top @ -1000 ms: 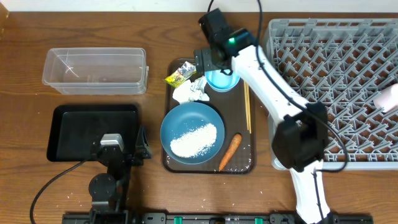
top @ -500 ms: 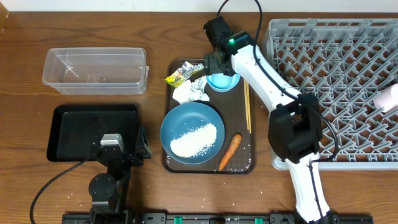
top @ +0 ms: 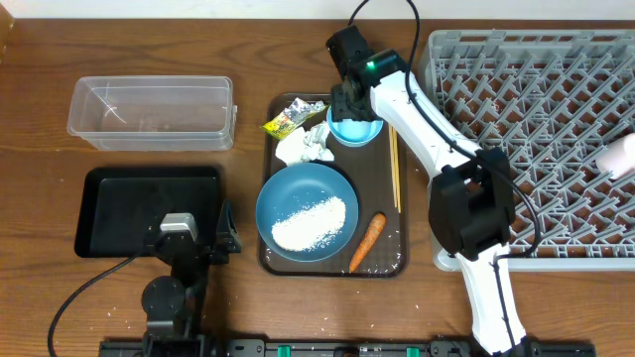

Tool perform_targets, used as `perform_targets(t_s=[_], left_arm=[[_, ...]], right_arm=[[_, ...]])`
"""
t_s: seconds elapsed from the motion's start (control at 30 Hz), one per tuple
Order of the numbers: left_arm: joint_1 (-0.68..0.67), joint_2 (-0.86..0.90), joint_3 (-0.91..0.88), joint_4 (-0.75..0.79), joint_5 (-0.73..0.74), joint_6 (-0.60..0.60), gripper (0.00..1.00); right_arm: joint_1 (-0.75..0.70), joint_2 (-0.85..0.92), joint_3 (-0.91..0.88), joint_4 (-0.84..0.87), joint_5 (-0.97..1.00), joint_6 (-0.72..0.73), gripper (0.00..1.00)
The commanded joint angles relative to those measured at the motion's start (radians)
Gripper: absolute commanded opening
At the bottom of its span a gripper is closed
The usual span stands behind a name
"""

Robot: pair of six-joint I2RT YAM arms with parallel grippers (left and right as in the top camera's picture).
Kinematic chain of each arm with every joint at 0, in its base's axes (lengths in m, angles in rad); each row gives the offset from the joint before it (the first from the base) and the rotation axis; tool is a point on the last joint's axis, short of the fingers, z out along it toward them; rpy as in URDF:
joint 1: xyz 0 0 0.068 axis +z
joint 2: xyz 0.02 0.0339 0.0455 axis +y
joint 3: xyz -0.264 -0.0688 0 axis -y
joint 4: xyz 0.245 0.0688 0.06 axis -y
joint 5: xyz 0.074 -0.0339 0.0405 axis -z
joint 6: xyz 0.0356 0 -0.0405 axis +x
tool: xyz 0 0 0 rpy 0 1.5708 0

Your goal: Sort waste into correct bins and load items into the dishwasher rack

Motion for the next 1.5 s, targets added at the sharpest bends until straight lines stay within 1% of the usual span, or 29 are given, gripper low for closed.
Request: perform_targets(t_s=[0.0,0.07,0.2,0.27,0.33,0.47,0.6,0.77,0.87,1.03,1.23,1.47], left_arm=[[0.005,-0.005,-0.027,-0.016,0.014,0.013,0.97],[0.005,-0.005,-0.027,-0.016,0.014,0.013,0.97],[0.005,-0.005,-0.027,-0.016,0.014,0.013,0.97],[0.005,-0.005,-0.027,-0.016,0.014,0.013,0.97],[0.005,-0.005,-0.027,-0.016,0.014,0.013,0.97],[0.005,-0.005,-0.027,-0.016,0.014,0.013,0.97],[0.005,-0.005,-0.027,-0.016,0.014,0.013,0.97],[0.005,-0.005,-0.027,-0.015,0.014,0.013,0.97],[0.005,-0.005,-0.027,-0.016,0.014,0.013,0.97],[0.005,-0.005,-0.027,-0.016,0.014,0.013,0.97],[0.005,-0.005,-0.027,-0.016,0.014,0.013,0.97],[0.005,-0.005,-0.027,-0.016,0.014,0.013,0.97]], right_arm=[[-0.001,0.001,-0.005,-0.014,-0.007,0.002,0.52],[-0.013,-0.016,0.004,-0.028,-0.007,0.002,0.52],[-0.060,-0.098,0.044,-0.064,-0.008,0.001,0.41],[-0.091,-0.163,0.065,-0.072,-0.024,-0.021,0.39],[-0.123,-0.231,0.082,-0.073,-0.055,-0.050,0.41],[-0.208,-0.383,0.099,-0.069,-0.090,-0.062,0.43],[-0.345,-0.537,0.099,-0.064,-0.079,-0.121,0.43],[-0.550,-0.625,0.099,-0.088,-0.022,-0.145,0.42],[-0.687,-0.623,0.097,-0.106,-0.005,-0.154,0.42],[-0.848,-0.555,0.079,-0.101,-0.007,-0.161,0.42],[-0.917,-0.404,0.077,-0.047,-0.006,-0.183,0.43],[-0.929,-0.245,0.077,0.040,-0.006,-0.209,0.45]])
